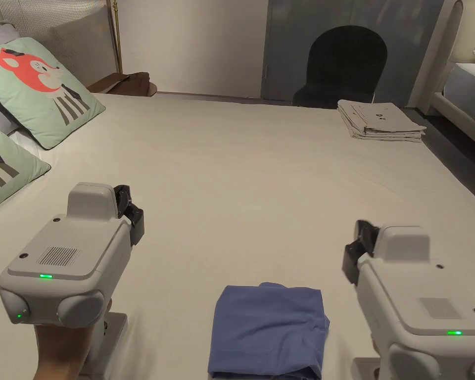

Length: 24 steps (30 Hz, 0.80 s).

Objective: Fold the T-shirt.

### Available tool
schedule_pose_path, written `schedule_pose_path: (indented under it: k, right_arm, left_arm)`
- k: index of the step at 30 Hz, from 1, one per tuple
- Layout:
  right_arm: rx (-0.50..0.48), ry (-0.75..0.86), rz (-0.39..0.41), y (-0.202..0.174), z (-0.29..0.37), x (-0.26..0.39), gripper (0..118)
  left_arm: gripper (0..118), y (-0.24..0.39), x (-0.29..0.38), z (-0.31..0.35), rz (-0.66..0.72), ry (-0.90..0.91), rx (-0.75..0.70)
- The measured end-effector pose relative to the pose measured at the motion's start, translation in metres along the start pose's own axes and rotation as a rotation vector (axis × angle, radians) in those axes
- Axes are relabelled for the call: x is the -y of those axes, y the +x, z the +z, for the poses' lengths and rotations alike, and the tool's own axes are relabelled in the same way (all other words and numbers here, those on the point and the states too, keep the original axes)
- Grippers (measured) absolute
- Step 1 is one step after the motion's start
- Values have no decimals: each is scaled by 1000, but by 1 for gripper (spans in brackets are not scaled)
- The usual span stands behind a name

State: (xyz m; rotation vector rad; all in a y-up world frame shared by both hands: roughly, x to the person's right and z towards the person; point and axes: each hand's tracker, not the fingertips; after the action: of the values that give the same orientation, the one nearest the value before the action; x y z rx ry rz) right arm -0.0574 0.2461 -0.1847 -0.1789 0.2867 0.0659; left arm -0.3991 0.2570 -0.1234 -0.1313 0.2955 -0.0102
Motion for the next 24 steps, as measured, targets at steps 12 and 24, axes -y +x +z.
schedule_pose_path:
  k: [12,24]
  right_arm:
    - [-109,-478,19,-49,-55,121,0]
    - [-88,-595,-41,-43,-73,145,0]
  left_arm:
    - [0,6,16,-5,43,-61,58]
    - [0,21,50,-19,100,-258,153]
